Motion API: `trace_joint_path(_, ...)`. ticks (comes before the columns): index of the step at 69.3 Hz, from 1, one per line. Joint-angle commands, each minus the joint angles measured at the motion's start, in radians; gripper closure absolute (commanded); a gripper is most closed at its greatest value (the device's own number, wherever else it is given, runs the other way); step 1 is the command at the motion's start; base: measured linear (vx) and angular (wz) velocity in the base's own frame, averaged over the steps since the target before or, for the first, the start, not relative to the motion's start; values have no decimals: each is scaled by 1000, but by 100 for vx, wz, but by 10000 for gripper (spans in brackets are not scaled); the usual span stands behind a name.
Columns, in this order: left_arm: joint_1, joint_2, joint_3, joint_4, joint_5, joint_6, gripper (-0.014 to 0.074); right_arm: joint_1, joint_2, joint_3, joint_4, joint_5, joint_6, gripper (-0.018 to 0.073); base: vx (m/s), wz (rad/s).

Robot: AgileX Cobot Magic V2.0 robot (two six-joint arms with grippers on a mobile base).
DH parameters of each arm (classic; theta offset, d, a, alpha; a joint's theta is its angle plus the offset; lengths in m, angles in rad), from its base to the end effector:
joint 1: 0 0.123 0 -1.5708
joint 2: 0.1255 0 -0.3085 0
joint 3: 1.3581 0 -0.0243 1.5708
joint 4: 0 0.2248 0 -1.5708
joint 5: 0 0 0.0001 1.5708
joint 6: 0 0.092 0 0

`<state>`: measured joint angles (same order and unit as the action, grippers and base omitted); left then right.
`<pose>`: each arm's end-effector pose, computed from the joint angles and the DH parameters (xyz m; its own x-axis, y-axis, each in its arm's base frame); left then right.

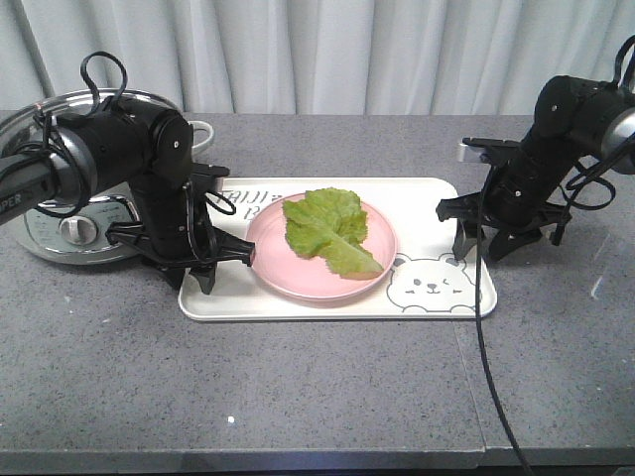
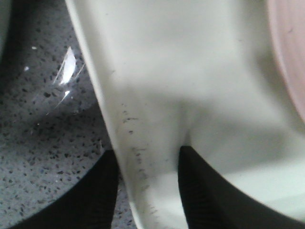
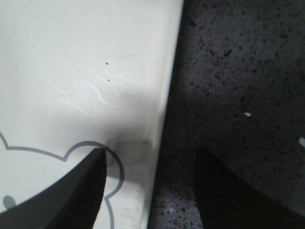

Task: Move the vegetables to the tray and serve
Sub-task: 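Close both grippers on opposite edges of the cream tray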

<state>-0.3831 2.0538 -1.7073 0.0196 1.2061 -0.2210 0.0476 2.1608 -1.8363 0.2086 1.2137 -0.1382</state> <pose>0.3804 -0.1515 0.2505 -0.9803 0.1661 -0.1067 0.1676 0.9858 -0.0046 0.4366 0.0387 0.2371 -0.9842 -0.1100 -0.1388 -0.1348 0.9737 0.1839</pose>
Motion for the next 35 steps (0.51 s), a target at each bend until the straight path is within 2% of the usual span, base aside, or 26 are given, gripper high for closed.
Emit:
trace_joint_path(1, -2, -36, -18, -20, -2, 0, 361, -3, -47, -6, 15, 71, -4, 165, 0, 0)
trace_joint_path(14, -2, -22, -18, -51, 0, 19, 451, -3, -47, -6, 15, 71, -4, 246, 0, 0)
trace_joint_path(29, -2, -20, -18, -87, -19, 27, 595, -3, -47, -6, 18, 71, -15, 469, 0, 0)
trace_joint_path(35, -2, -20, -18, -106, -24, 56, 604, -3, -48, -6, 18, 71, -23, 549, 0, 0)
